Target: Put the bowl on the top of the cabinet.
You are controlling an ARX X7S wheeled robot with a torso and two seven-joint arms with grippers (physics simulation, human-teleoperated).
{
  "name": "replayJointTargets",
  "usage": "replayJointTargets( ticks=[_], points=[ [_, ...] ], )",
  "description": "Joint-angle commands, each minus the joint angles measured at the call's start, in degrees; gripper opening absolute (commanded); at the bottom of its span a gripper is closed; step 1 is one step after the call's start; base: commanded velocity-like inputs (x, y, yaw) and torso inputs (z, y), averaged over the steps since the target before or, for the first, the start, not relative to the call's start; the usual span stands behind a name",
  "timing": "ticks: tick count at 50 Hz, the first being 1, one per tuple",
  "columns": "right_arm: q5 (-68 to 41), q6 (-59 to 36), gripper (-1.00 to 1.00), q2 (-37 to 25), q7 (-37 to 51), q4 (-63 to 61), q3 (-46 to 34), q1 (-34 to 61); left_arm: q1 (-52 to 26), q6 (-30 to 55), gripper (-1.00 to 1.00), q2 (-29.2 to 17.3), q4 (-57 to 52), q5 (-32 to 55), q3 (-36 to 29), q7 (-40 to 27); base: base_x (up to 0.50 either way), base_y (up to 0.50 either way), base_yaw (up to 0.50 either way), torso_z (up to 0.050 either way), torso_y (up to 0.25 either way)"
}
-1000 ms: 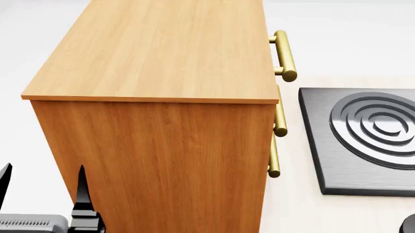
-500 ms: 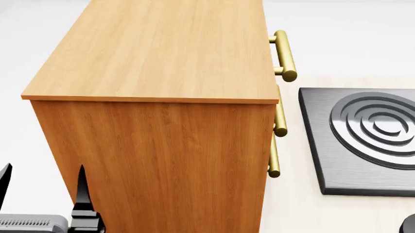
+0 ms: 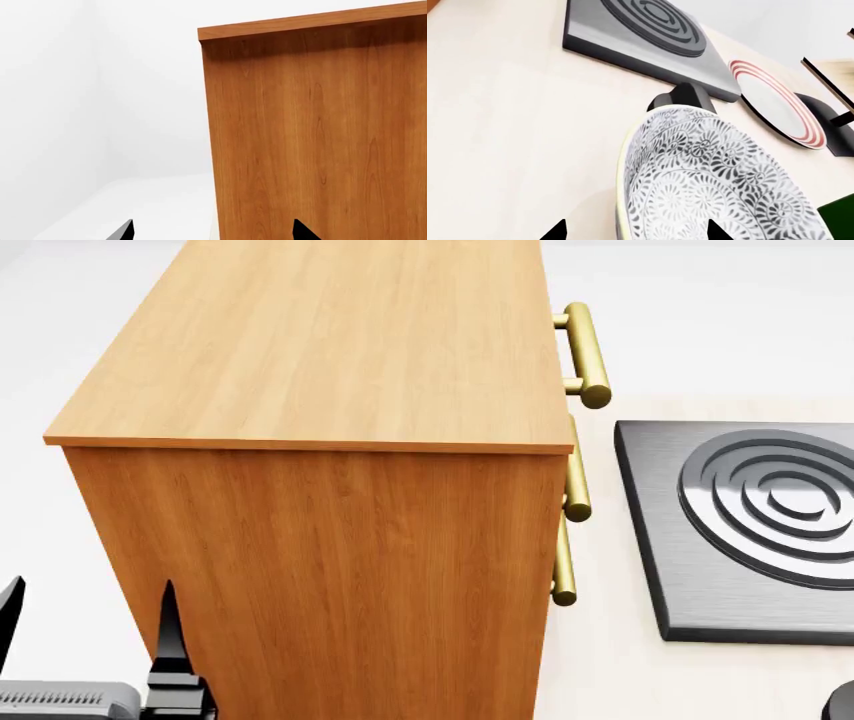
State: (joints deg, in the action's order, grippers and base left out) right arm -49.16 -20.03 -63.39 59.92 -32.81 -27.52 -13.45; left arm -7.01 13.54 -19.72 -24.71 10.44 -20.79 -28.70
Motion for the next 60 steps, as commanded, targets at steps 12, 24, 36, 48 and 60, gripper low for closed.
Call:
replayJointTargets(
  ticks=[12,24,36,48,60],
  points=[
    [0.4,-0.1,1.00,0.5,-0.5,0.6,-0.2,0.4,-0.2,-0.5,1.00,-0.1,0.7,0.1,-0.3,-0.2,0.00,0.00,0.00,0.000,0.000],
    [0.5,-0.2,1.00,0.7,-0.6,0.9,-0.2,0.6,-0.2,-0.2,1.00,-0.3,0.3,0.3,-0.4,-0.4,0.00,0.00,0.00,0.000,0.000],
    [0.6,0.3,1.00,0.8,-0.7,1.3,-0.1,0.2,-0.1,-0.2,1.00,-0.4,0.2,0.3,-0.6,-0.6,0.00,0.00,0.00,0.000,0.000],
    [0.7,0.0,-1.00,0.6,-0.1,0.7,0.0,0.3,-0.2,-0.3,1.00,-0.5,0.4,0.4,-0.7,-0.7,0.00,0.00,0.00,0.000,0.000],
    [-0.3,-2.6,-1.00,-0.5,1.1,-3.3,0.5,2.9,-0.3,-0.9,1.00,-0.5,1.2,0.5,-0.9,-0.7,0.00,0.00,0.00,0.000,0.000]
  ],
)
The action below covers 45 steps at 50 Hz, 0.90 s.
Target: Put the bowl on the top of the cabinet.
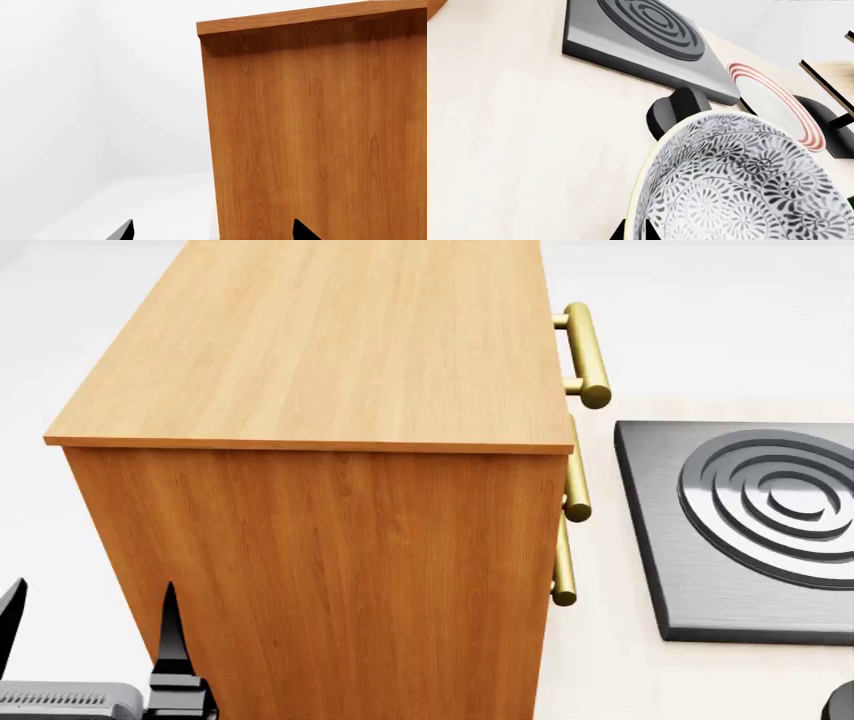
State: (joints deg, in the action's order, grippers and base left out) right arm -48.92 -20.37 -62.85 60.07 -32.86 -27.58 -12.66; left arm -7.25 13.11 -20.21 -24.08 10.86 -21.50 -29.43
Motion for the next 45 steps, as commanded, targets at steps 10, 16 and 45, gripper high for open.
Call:
replayJointTargets(
  ticks=[10,16,45],
  points=[
    [-14.6,-22.2,-1.00,-1.0,5.6,-17.4,2.7,26.0,0.1,-0.8,1.00,-0.1,0.9,0.1,-0.2,-0.1,0.00,0.00,0.00,0.000,0.000],
    [-30.3,-31.5,-1.00,1.4,9.7,-17.9,3.7,43.5,0.0,-0.7,1.00,-0.2,1.0,0.3,-0.1,-0.1,0.00,0.00,0.00,0.000,0.000],
    [-66.4,-43.9,-1.00,11.5,26.5,-6.5,-4.6,91.5,-0.6,-0.4,1.00,-0.3,1.3,0.3,-0.8,-0.4,0.00,0.00,0.00,0.000,0.000]
  ],
)
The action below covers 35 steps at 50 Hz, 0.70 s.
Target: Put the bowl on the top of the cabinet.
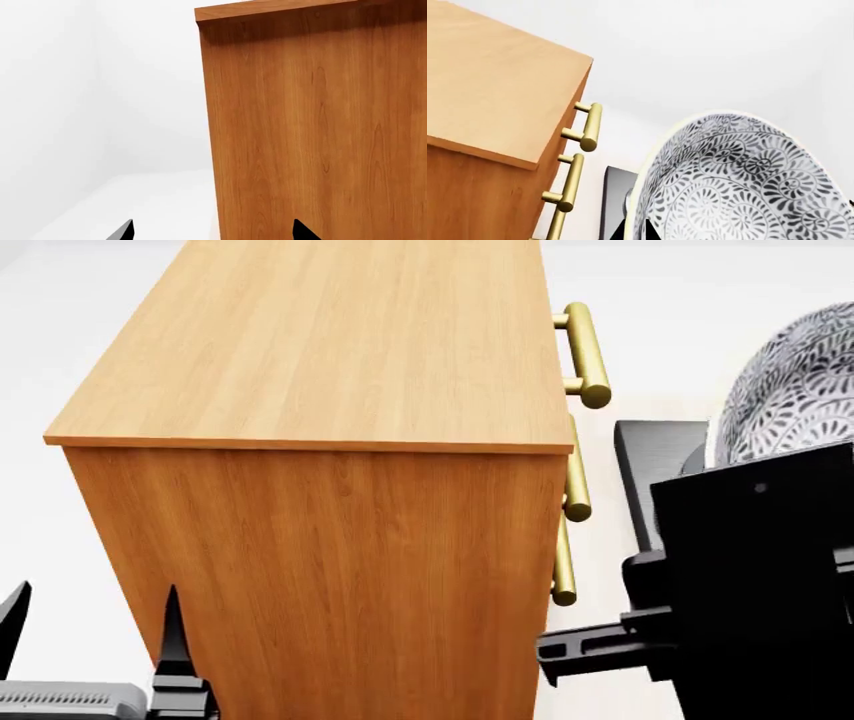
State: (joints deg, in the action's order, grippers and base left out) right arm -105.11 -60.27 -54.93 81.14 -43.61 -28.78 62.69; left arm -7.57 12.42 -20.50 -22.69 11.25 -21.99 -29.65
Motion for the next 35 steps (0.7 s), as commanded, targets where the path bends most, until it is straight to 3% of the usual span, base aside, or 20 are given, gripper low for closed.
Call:
replayJointTargets(
  ticks=[1,12,35],
  points=[
    [-11.2,-4.3,-1.00,4.1,5.8,5.1,-4.0,17.7,-0.2,0.2,1.00,0.0,0.0,-0.1,-0.3,-0.1,0.00,0.00,0.00,0.000,0.000],
    [-18.1,-3.9,-1.00,9.8,6.7,17.8,-11.3,32.5,-0.3,-0.2,1.00,-0.1,0.7,0.0,-0.5,-0.1,0.00,0.00,0.00,0.000,0.001],
    [-12.3,-9.0,-1.00,24.7,3.3,45.0,-24.0,50.2,-0.5,-0.4,1.00,-0.1,1.2,0.0,-1.1,-0.1,0.00,0.00,0.00,0.000,0.000]
  ],
)
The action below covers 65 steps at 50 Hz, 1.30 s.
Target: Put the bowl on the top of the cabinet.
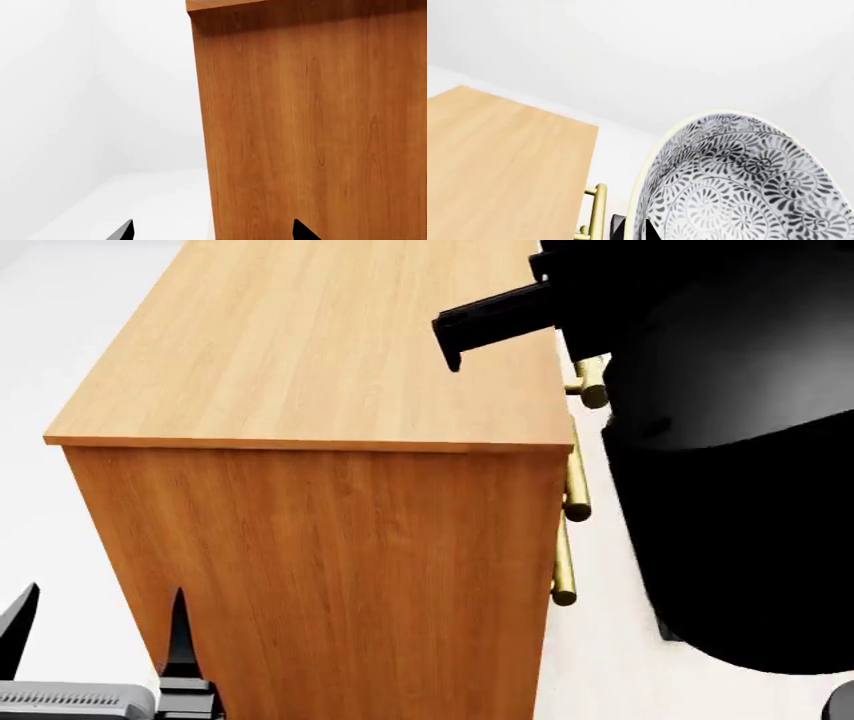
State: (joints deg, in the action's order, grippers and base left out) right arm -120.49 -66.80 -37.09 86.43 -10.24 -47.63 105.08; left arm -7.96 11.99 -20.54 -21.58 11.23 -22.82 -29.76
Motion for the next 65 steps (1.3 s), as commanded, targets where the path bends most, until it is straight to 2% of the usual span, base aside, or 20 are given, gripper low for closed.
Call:
replayJointTargets(
  ticks=[1,10,20,29,54,65],
  points=[
    [3.1,-2.8,-1.00,7.5,-2.2,12.4,-5.6,8.2,-0.2,-0.3,1.00,0.0,0.5,-0.1,-0.3,0.0,0.00,0.00,0.00,0.000,0.000],
    [4.9,-3.2,-1.00,12.6,-5.0,17.7,-7.2,11.3,0.0,-0.1,1.00,0.0,0.0,0.2,-0.5,-0.1,0.00,0.00,0.00,0.000,0.000],
    [6.6,-4.7,-1.00,14.7,-6.7,21.3,-9.0,13.9,-0.2,0.5,1.00,-0.3,-0.2,0.0,-0.7,-0.2,0.00,0.00,0.00,0.000,0.001],
    [10.0,-6.2,-1.00,17.2,-13.4,24.1,-9.5,15.4,-0.7,0.8,1.00,-0.3,-0.1,0.1,-1.0,-0.2,0.00,0.00,0.00,0.000,0.000],
    [15.4,-2.8,-1.00,24.0,-18.8,20.6,-12.2,8.7,-0.1,-0.1,1.00,-0.5,0.2,0.2,-1.3,-0.4,0.00,0.00,0.00,0.000,0.000],
    [18.5,-1.0,-1.00,24.8,-21.5,19.3,-13.5,5.1,-0.3,-0.5,1.00,-0.5,0.8,0.3,-1.5,-0.4,0.00,0.00,0.00,0.000,0.001]
  ],
)
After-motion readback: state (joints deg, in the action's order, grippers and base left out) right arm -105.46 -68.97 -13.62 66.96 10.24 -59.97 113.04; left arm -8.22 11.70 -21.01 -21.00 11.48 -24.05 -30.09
